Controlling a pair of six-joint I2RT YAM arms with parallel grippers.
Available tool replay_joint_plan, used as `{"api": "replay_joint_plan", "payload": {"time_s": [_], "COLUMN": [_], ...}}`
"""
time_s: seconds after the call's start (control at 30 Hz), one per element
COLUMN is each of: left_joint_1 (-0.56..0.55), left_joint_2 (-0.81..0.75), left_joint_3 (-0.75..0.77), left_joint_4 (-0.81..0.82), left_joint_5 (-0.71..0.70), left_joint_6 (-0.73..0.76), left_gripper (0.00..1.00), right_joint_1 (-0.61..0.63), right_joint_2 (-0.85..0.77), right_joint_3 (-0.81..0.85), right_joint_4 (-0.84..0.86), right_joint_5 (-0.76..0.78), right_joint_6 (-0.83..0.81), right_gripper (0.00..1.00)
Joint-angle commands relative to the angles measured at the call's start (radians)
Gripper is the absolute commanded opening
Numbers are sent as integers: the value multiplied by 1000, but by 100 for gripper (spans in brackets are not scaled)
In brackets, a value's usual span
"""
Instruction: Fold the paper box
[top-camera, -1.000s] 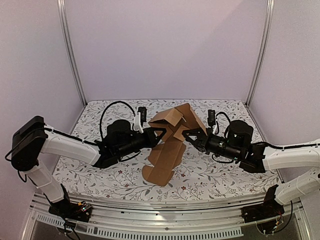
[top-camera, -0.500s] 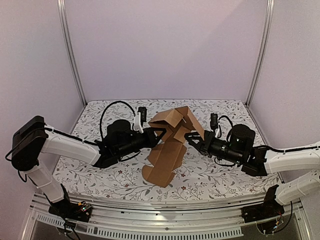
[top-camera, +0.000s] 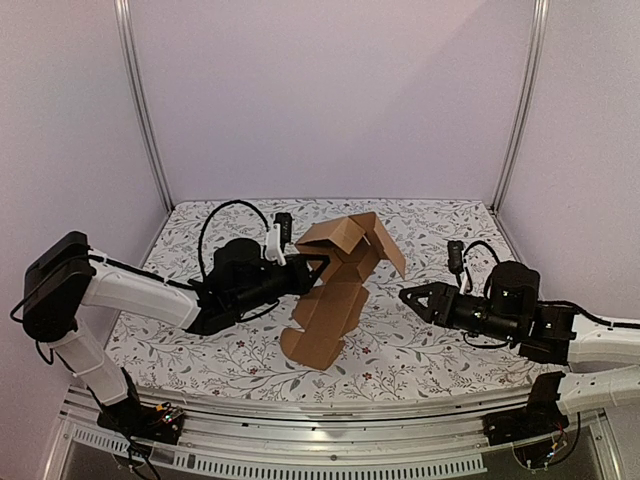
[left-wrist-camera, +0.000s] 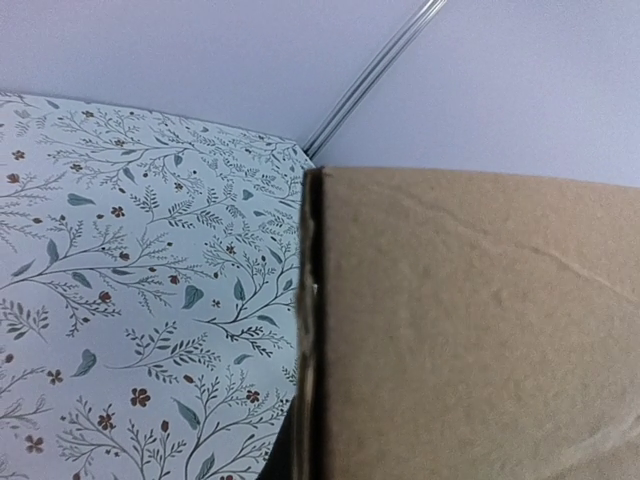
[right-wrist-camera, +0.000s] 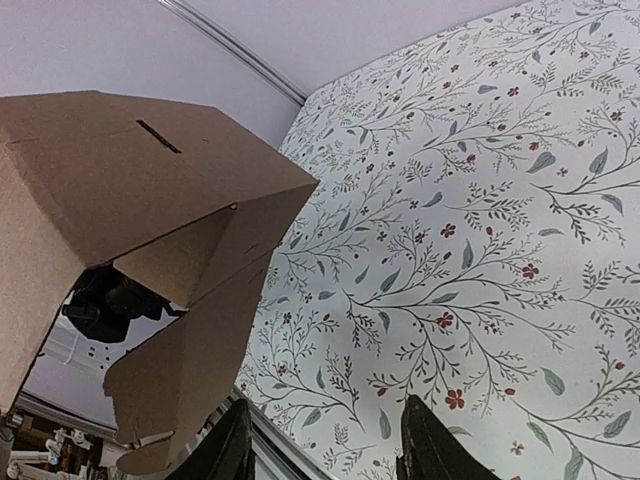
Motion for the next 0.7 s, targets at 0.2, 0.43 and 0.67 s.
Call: {"api": "replay_joint_plan", "payload": {"time_s": [0.2,0.43,0.67], "left_joint_1": [23,24,25], "left_joint_2": [-62,-72,-53], "left_joint_3": [-10,-7,9], "left_joint_4": [-88,-126,-143], "left_joint_5": [6,58,117], "left_joint_6": [115,149,154], "left_gripper": [0,0,0], "right_joint_1": [-6,-7,-8], "right_joint_2": [-192,-130,-41], "right_joint_3": [214,381,493], "right_joint_4": [-551,-671,-687], "right_joint_5": [36,-120,-192], "right_joint_6": [-375,-549,-601], "right_gripper": [50,49,49]}}
